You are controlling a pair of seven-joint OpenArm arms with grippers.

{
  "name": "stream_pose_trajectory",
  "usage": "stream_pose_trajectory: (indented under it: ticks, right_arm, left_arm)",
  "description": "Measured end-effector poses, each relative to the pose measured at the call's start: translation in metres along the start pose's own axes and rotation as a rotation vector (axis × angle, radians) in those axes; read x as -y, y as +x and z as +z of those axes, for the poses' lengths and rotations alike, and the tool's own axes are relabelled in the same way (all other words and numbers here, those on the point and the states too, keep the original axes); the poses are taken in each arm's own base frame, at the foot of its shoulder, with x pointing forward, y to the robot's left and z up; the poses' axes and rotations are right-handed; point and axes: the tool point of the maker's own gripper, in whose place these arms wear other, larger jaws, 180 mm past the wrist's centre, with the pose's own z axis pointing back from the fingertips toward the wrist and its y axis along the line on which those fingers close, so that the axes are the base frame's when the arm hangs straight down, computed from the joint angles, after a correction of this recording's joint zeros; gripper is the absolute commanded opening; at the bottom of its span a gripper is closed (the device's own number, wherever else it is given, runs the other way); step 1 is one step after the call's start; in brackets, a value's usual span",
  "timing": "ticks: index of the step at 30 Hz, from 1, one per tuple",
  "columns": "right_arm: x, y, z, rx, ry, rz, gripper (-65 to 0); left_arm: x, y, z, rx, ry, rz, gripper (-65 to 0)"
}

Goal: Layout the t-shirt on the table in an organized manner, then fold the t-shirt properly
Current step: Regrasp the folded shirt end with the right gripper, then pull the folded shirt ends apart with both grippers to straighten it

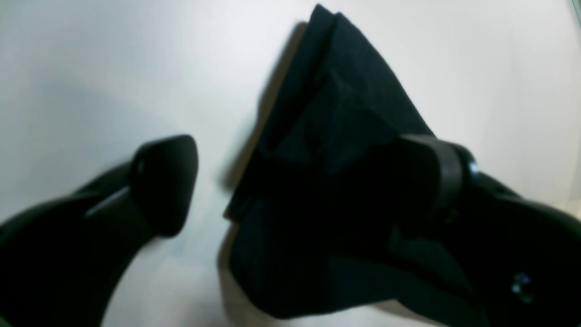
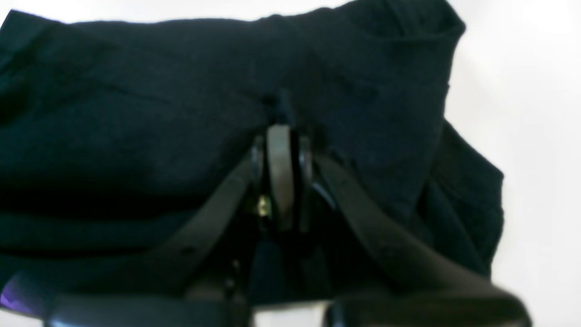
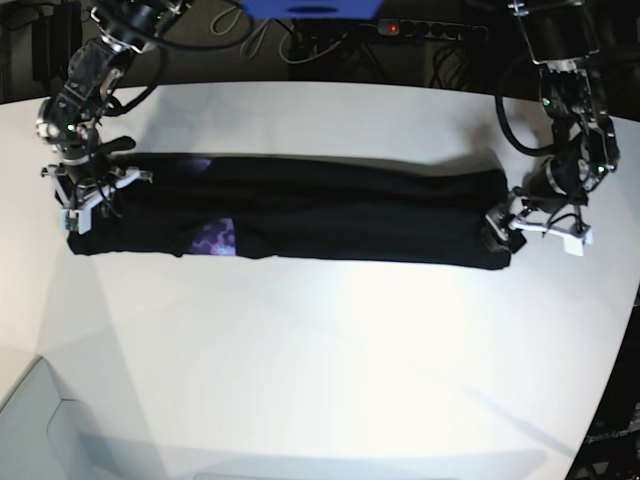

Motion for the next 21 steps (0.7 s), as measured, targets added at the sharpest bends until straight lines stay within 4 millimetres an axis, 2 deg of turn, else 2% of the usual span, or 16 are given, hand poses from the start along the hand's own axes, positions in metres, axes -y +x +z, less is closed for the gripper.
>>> stream_pose_trajectory:
  ticks: [5, 12, 14, 19, 21]
  right_arm:
    - [0.000, 0.001, 0.000, 0.001, 0.000, 0.000, -65.0]
    - [0.000, 0.002, -0.001, 0.003, 0.000, 0.000, -65.0]
    - [0.000, 0.002, -0.001, 0.000, -0.001, 0.002, -65.0]
    - [0.000, 0.002, -0.001, 0.001, -0.001, 0.002, -65.0]
    - [0.000, 0.002, -0.001, 0.000, -0.001, 0.002, -65.0]
  left_arm:
    - [0.007, -0.004, -0.009, -0.035, 0.056, -0.177, 0.0]
    - [0.003, -0.004, -0.009, -0.029, 0.092, -0.218, 0.0]
    - [0.003, -0.004, -0.009, -0.030, 0.093, -0.218, -6.2]
    - [-0.005, -0.008, -0.014, -0.043, 0.107, -0.203, -37.7]
    - [-0.007, -0.005, -0.019, -0.045, 0.107, -0.183, -40.6]
